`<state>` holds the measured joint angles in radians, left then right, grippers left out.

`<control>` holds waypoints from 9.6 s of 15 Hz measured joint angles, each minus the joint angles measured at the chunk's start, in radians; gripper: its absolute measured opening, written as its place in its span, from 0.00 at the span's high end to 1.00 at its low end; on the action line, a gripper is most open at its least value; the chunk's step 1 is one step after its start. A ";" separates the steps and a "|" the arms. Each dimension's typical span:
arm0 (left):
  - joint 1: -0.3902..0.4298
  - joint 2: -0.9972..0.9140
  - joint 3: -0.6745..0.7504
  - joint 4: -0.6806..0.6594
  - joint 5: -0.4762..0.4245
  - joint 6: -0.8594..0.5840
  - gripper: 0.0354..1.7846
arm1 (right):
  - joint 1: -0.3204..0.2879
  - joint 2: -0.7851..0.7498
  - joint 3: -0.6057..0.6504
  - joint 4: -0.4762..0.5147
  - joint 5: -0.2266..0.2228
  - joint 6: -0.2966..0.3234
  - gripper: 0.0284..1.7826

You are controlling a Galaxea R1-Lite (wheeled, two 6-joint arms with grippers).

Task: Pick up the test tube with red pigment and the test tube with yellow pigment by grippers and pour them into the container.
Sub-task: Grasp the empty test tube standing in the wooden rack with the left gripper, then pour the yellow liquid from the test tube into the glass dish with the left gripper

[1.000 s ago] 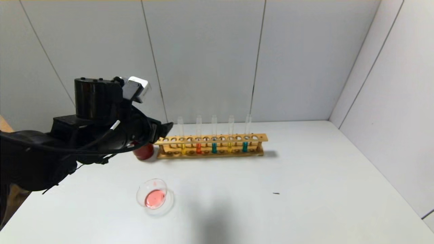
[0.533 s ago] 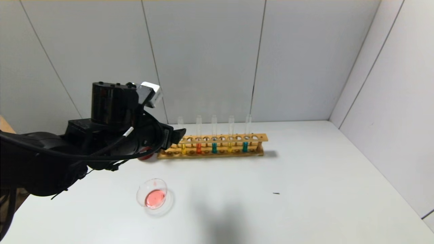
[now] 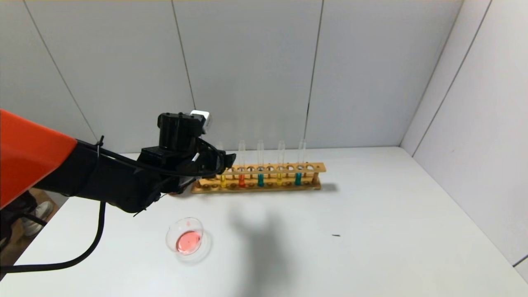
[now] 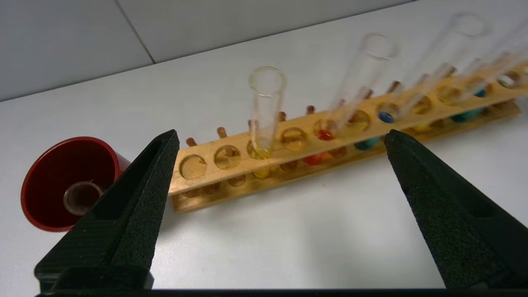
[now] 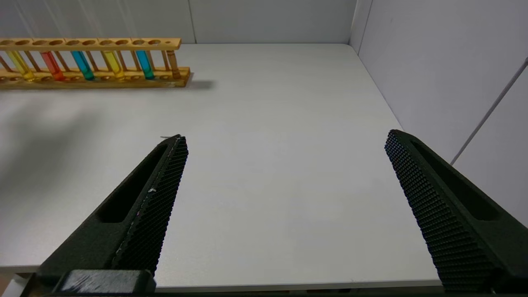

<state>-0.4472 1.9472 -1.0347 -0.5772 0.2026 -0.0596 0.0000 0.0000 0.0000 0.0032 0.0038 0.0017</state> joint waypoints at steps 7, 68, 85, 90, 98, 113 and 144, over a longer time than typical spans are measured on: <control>0.057 0.147 -0.146 0.002 -0.002 -0.025 0.02 | 0.000 0.000 0.000 0.000 0.000 0.000 0.02; 0.335 -0.107 0.891 -0.920 -0.537 1.089 0.84 | 0.000 0.000 0.000 0.000 0.000 0.000 0.02; 0.448 -0.070 0.875 -0.915 -0.721 1.561 0.84 | 0.000 0.000 0.000 0.000 0.000 0.000 0.02; 0.447 -0.050 0.813 -0.894 -0.714 1.640 0.84 | 0.000 0.000 0.000 0.000 0.000 0.000 0.02; 0.445 0.013 0.745 -0.874 -0.706 1.714 0.84 | 0.000 0.000 0.000 0.000 0.000 0.000 0.02; 0.419 0.060 0.735 -0.853 -0.689 1.869 0.84 | 0.000 0.000 0.000 0.000 0.000 0.000 0.02; 0.369 0.107 0.707 -0.863 -0.686 2.056 0.84 | 0.000 0.000 0.000 0.000 0.000 0.000 0.02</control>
<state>-0.0779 2.0547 -0.3281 -1.4402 -0.4830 1.9968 0.0000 0.0000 0.0000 0.0032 0.0038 0.0017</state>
